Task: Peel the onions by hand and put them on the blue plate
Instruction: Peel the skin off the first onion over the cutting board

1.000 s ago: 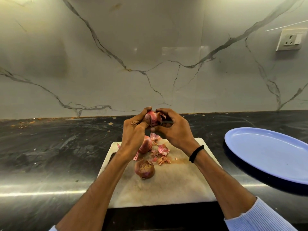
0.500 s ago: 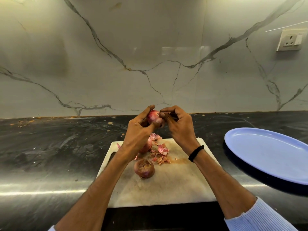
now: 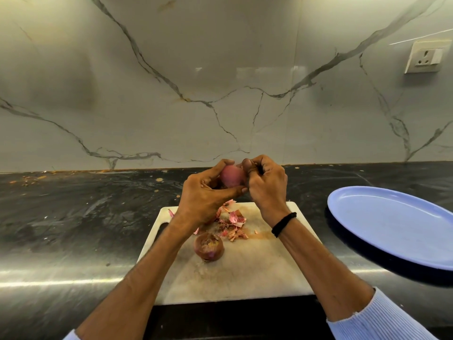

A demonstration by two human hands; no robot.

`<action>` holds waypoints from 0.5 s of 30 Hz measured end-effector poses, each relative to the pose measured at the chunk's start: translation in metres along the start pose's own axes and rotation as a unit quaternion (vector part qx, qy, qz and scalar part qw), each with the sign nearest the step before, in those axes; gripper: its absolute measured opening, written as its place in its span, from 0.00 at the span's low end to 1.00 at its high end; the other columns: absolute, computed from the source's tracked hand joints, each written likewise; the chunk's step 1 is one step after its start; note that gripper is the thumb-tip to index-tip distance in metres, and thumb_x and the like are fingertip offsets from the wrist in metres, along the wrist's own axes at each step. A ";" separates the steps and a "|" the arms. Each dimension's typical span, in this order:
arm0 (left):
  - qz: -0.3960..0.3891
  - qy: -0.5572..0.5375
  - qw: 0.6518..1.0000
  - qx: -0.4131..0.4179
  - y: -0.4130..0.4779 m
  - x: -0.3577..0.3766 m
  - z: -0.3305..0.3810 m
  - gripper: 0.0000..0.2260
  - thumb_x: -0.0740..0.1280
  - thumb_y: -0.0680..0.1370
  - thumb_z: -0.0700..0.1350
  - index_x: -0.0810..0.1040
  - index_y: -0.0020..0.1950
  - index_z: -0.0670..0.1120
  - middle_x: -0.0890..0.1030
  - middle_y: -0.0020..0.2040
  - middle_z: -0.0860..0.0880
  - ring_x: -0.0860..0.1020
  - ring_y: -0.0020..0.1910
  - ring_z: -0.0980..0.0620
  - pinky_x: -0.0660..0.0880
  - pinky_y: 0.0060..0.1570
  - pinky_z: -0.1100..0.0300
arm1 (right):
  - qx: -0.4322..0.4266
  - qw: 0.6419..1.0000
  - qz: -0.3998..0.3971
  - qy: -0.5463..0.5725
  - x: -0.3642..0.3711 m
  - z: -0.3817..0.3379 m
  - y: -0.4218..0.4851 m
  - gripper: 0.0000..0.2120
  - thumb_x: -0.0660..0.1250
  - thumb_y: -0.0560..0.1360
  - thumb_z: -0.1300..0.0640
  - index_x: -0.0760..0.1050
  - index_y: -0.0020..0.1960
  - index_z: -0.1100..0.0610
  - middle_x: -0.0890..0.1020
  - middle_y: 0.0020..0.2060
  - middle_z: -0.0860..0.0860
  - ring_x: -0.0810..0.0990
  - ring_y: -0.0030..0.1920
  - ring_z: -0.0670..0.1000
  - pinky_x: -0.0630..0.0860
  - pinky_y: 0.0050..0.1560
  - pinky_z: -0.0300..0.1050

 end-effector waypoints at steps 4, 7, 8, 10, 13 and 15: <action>-0.002 0.011 1.000 0.010 -0.001 0.003 0.004 0.26 0.79 0.65 0.47 0.79 0.62 0.54 0.85 0.52 0.55 0.85 0.51 0.56 0.80 0.52 0.64 | 0.030 0.999 0.018 -0.004 -0.003 0.003 -0.001 0.08 0.68 0.80 0.59 0.80 0.45 0.63 0.80 0.37 0.51 0.78 0.35 0.36 0.71 0.27 0.27; -0.010 0.019 1.000 0.005 -0.001 0.005 0.002 0.25 0.79 0.66 0.48 0.79 0.62 0.55 0.85 0.53 0.54 0.84 0.52 0.55 0.80 0.53 0.62 | 0.069 0.997 0.034 -0.011 -0.006 0.010 -0.001 0.09 0.68 0.79 0.57 0.80 0.42 0.60 0.81 0.37 0.51 0.78 0.39 0.43 0.71 0.31 0.29; -0.013 0.021 1.000 0.005 -0.002 0.006 0.002 0.24 0.79 0.67 0.48 0.79 0.62 0.56 0.85 0.53 0.54 0.84 0.52 0.56 0.80 0.53 0.62 | 0.084 0.996 0.038 -0.012 -0.006 0.014 -0.001 0.10 0.68 0.79 0.56 0.80 0.42 0.59 0.82 0.38 0.52 0.79 0.41 0.46 0.73 0.33 0.32; -0.018 0.024 1.000 0.003 -0.003 0.008 0.002 0.24 0.79 0.67 0.47 0.79 0.62 0.56 0.85 0.53 0.55 0.84 0.52 0.57 0.80 0.53 0.62 | 0.119 0.992 0.049 0.004 -0.007 0.025 0.000 0.11 0.68 0.79 0.55 0.81 0.41 0.59 0.83 0.39 0.54 0.81 0.44 0.50 0.79 0.40 0.42; -0.022 0.013 1.000 -0.006 -0.005 0.011 0.002 0.24 0.79 0.68 0.43 0.79 0.61 0.55 0.85 0.52 0.56 0.84 0.52 0.57 0.81 0.53 0.62 | 0.165 0.984 0.063 0.040 -0.011 0.035 -0.001 0.13 0.68 0.79 0.55 0.81 0.36 0.56 0.84 0.37 0.55 0.83 0.45 0.55 0.82 0.49 0.58; -0.025 -0.008 1.000 -0.013 -0.005 0.012 0.001 0.23 0.79 0.68 0.41 0.79 0.60 0.55 0.85 0.50 0.58 0.84 0.52 0.57 0.81 0.52 0.63 | 0.186 0.976 0.065 0.089 -0.011 0.037 -0.003 0.15 0.68 0.79 0.57 0.79 0.33 0.55 0.83 0.34 0.54 0.83 0.43 0.57 0.81 0.50 0.63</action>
Point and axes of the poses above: each hand's wrist, its own y-axis towards the middle knuckle, its own x-axis out of the palm, z = x × y, the point moved 10 cm from there along y, towards the middle knuckle
